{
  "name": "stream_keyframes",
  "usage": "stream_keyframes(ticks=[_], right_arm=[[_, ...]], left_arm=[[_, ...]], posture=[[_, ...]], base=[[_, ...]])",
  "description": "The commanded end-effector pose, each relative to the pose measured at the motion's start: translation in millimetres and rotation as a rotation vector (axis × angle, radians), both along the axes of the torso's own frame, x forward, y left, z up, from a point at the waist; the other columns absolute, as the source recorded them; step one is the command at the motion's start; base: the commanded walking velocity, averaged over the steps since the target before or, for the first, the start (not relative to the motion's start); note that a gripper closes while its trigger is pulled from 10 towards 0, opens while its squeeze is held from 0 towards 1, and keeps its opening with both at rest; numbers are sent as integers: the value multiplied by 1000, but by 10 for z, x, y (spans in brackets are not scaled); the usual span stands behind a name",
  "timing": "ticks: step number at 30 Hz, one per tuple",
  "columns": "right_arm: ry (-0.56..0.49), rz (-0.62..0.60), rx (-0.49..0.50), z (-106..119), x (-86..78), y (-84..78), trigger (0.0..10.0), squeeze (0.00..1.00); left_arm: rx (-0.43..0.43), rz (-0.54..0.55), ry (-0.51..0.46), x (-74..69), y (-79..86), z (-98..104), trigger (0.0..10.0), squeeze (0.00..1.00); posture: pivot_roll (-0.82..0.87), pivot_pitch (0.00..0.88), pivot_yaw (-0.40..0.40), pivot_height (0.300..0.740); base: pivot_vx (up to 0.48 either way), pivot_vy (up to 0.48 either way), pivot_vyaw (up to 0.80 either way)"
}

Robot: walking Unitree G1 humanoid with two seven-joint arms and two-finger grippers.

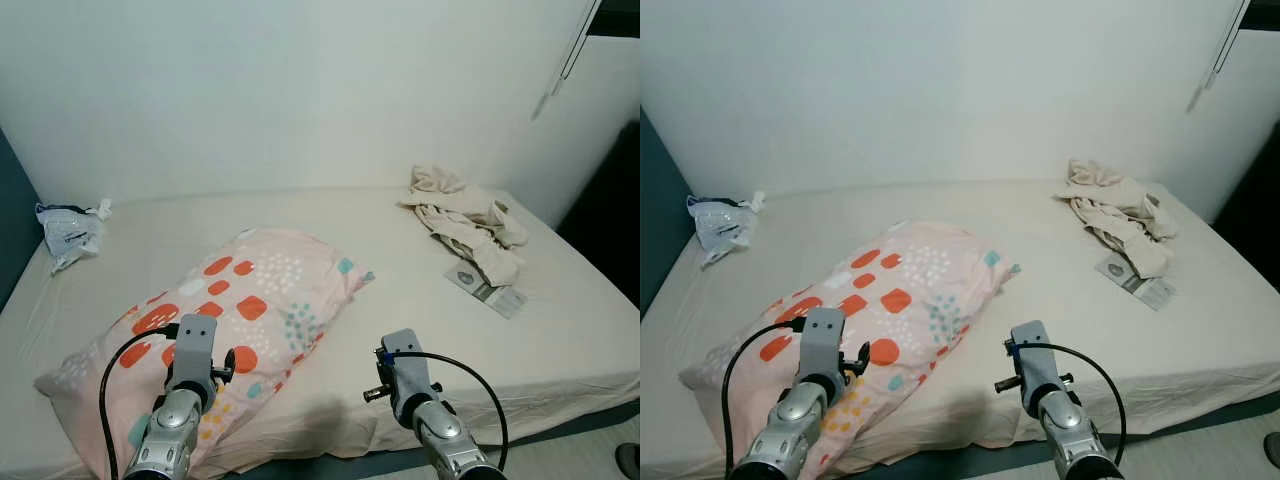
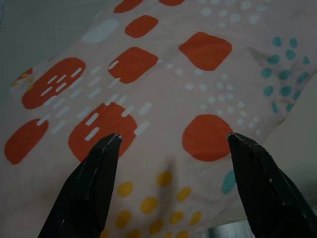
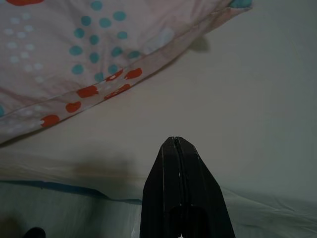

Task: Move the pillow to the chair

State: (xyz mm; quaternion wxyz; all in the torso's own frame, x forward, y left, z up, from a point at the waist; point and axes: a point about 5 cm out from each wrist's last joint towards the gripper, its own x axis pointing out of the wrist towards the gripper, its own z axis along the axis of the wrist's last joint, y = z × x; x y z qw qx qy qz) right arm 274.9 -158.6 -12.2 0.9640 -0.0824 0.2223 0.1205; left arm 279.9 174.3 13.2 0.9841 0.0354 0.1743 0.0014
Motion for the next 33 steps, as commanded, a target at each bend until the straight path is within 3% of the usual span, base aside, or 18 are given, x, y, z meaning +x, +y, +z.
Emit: stream_keyframes(ticks=[1,12,15,17,25,29,33], right_arm=[[-4,-21,11,11,16,-1,10000,0],[5,-44,17,-2,4,-25,10000,0],[9,-51,22,-7,1,-25,10000,0],[10,-76,37,2,16,-29,10000,0],[-10,-143,94,95,135,-1,10000,0],[4,-111,59,71,121,20,10000,0],[93,-81,14,-57,22,11,10000,0]], left_arm=[[13,0,9,-8,19,-15,10000,0],[25,3,14,-11,5,-21,10000,0],[45,15,1,-3,23,-6,10000,0],[9,43,-4,9,32,-1,10000,0],[3,95,-26,36,97,29,10000,0],[16,82,7,-18,92,-59,10000,0],[26,41,100,-145,78,-255,10000,0]], posture=[[-23,22,-67,740],[-28,22,-70,740],[-29,22,-67,740],[-31,22,-66,740],[-51,32,-58,740],[-55,18,-54,740],[-60,27,-58,740]], base=[[0,0,0],[0,0,0],[0,-480,0],[0,-426,0],[0,-46,0],[0,0,0],[0,0,0]])
